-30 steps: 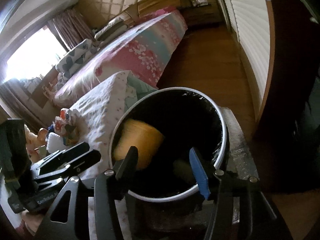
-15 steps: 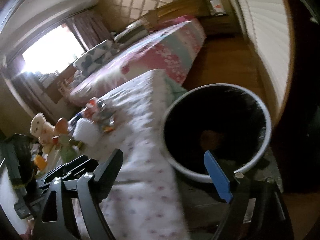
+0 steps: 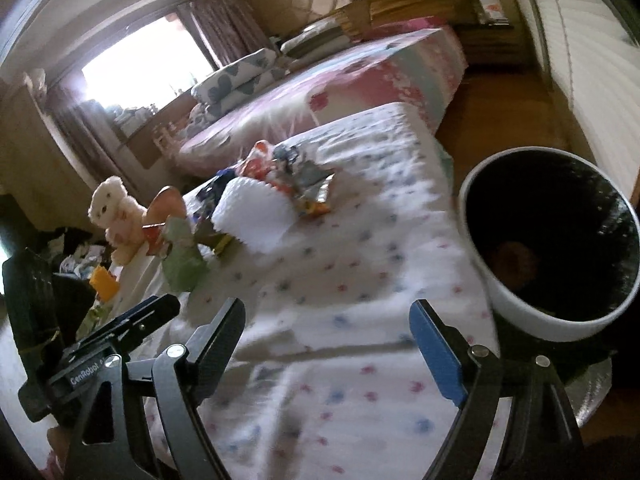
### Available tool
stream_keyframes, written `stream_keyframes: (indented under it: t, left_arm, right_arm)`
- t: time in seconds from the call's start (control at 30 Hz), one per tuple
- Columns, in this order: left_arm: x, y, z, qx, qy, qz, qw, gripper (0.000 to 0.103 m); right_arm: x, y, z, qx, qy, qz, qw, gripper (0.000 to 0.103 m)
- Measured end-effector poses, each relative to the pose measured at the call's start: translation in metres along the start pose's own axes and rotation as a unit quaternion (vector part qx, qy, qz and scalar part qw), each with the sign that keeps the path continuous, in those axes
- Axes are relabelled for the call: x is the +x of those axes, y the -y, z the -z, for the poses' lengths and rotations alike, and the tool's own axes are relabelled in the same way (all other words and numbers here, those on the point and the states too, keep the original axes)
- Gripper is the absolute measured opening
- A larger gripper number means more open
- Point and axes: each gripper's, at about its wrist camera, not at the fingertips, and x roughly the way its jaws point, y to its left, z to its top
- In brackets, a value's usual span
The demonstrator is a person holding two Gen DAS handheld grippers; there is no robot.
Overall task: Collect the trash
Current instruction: 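Move both open tools back toward the items on the table, then grasp the white foam net with the right tool while the left tool grasps the green juice carton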
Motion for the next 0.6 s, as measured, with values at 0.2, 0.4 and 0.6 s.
stream_keyframes:
  t: [0.2, 0.4, 0.6]
  left_arm:
    - [-0.002, -0.025, -0.004, -0.025, 0.002, -0.022, 0.9994, 0.061]
    - [0.006, -0.037, -0.006, -0.042, -0.004, -0.022, 0.9989, 0.064]
    - [0.018, -0.036, -0.014, -0.038, -0.01, -0.013, 0.9991, 0.067]
  right_arm:
    - [0.014, -0.014, -0.001, -0.004, -0.006, -0.009, 1.0, 0.085]
    - [0.027, -0.025, -0.005, -0.012, -0.01, -0.015, 1.0, 0.085]
    - [0.04, -0.028, -0.013, -0.012, -0.013, -0.019, 1.0, 0.085]
